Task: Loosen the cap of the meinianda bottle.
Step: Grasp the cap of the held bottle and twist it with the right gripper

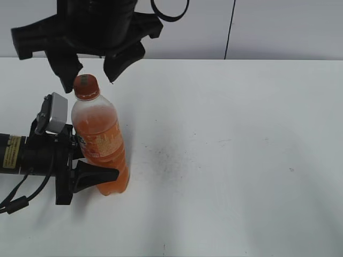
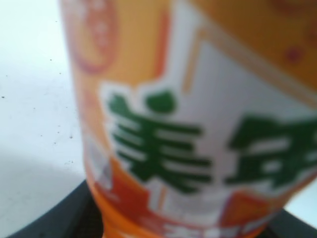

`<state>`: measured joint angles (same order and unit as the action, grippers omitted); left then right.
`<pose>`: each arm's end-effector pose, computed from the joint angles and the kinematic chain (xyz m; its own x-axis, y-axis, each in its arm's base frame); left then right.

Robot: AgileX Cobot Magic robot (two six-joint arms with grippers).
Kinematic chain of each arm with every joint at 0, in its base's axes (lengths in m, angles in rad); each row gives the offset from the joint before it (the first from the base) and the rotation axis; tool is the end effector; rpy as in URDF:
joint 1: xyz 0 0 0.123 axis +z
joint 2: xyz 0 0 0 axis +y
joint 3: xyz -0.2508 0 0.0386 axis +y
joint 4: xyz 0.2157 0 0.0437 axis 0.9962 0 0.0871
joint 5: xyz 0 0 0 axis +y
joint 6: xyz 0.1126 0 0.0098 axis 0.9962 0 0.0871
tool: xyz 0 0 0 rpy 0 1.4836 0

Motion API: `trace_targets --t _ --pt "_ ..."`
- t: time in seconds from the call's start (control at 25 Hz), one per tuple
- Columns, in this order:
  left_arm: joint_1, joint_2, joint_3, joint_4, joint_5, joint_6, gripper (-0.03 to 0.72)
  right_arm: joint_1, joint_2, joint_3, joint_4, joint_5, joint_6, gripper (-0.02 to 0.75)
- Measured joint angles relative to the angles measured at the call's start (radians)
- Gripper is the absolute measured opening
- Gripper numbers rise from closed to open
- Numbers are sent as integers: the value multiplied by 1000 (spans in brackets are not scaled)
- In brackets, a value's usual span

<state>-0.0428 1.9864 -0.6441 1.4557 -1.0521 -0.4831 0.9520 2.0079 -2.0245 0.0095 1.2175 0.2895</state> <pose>0.2517 -0.1084 0.0869 -0.2312 0.3930 -0.8900 0.9496 0.2901 -0.1186 0.2346 0.3312 0.2797 -0.7341 -0.5334 -0.4203 -0.6318 0.7632 0.1350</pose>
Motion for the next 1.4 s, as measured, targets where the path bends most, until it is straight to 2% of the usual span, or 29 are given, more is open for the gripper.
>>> trace_targets --t 0.4,0.64,1.08,1.2,1.32,1.4 --pt "0 0 0 0 0 0 396 0 42 0 15 -17 -44 464" --pt "0 0 0 0 1 0 396 0 46 0 15 -11 -49 415" --pt "0 0 0 0 1 0 396 0 46 -23 14 1 -50 405" --pt "0 0 0 0 1 0 396 0 46 -23 14 1 -50 368" --pt "0 0 0 1 1 0 396 0 46 -23 11 2 -56 277" --pt "0 0 0 1 1 0 396 0 46 -23 10 2 -95 276"
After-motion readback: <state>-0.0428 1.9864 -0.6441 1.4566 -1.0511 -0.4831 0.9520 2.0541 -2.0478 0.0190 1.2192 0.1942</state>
